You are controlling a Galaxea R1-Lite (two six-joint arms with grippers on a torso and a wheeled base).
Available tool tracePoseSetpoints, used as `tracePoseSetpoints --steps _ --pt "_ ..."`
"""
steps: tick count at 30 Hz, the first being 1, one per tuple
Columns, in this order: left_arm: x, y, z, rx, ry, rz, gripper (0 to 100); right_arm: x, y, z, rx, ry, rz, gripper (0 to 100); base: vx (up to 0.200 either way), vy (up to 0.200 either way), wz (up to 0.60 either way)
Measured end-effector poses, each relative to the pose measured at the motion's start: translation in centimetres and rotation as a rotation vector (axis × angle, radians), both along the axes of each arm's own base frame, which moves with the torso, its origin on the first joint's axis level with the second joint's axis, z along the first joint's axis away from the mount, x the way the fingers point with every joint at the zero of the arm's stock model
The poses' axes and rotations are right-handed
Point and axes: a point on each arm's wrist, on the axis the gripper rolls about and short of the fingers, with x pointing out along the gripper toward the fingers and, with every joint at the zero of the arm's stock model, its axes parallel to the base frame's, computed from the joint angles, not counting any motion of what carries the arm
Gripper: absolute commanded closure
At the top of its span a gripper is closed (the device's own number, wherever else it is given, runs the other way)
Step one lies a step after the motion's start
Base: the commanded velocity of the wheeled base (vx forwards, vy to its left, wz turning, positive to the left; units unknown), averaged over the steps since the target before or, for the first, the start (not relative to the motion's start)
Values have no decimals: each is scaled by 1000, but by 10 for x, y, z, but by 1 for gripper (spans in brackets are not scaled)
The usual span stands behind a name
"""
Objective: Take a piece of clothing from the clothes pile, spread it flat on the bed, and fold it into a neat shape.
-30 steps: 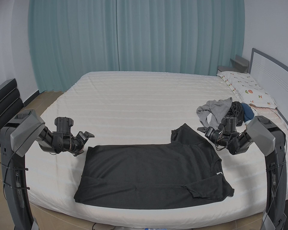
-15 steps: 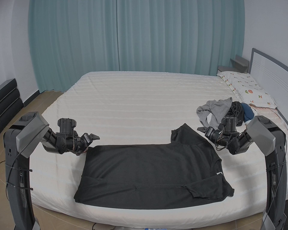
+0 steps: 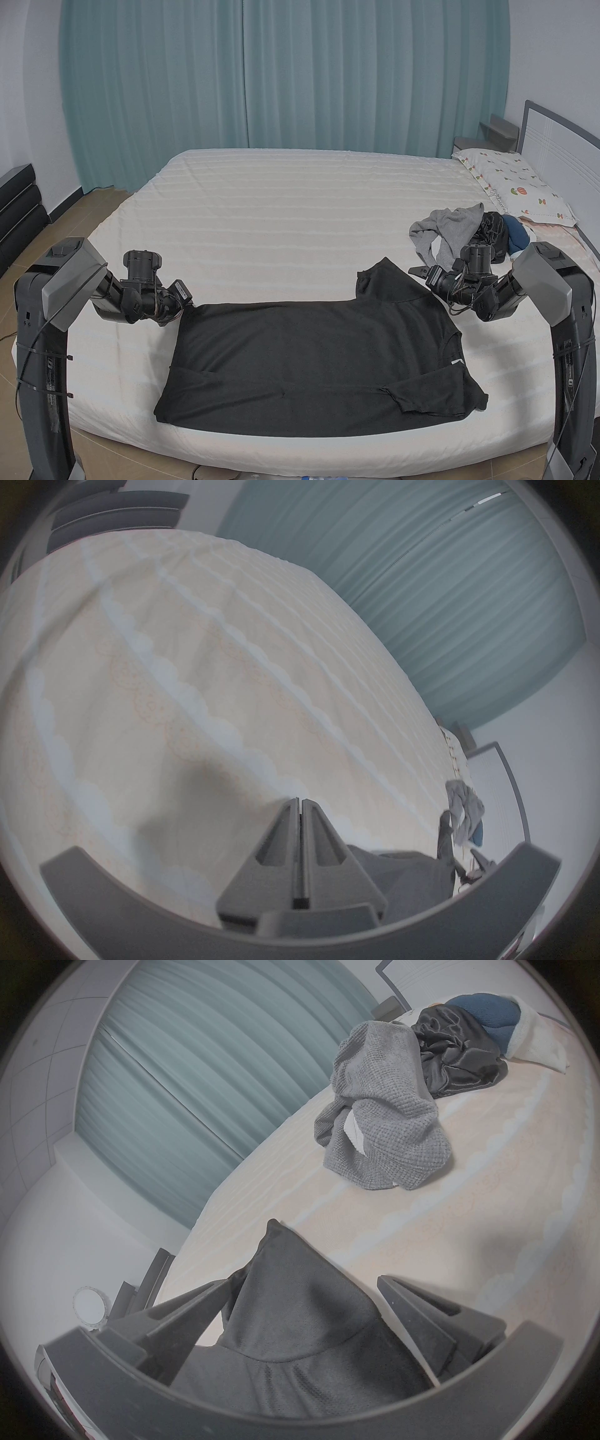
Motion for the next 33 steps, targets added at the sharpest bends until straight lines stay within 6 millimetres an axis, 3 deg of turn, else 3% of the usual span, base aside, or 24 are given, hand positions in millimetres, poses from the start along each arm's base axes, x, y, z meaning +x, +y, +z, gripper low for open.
tracePoseSetpoints --steps 13,14,23,33 --pt "4 5 11 -23 -26 82 100 7 2 -9 -36 11 29 0 0 0 0" --pt "4 5 11 -23 -26 82 100 7 3 -11 -36 13 30 100 0 0 0" --pt "3 5 11 -23 -22 82 100 6 1 -18 -39 26 34 100 0 0 0" --pt "2 6 13 -22 -23 84 100 5 -11 -4 -37 8 10 100 0 0 0"
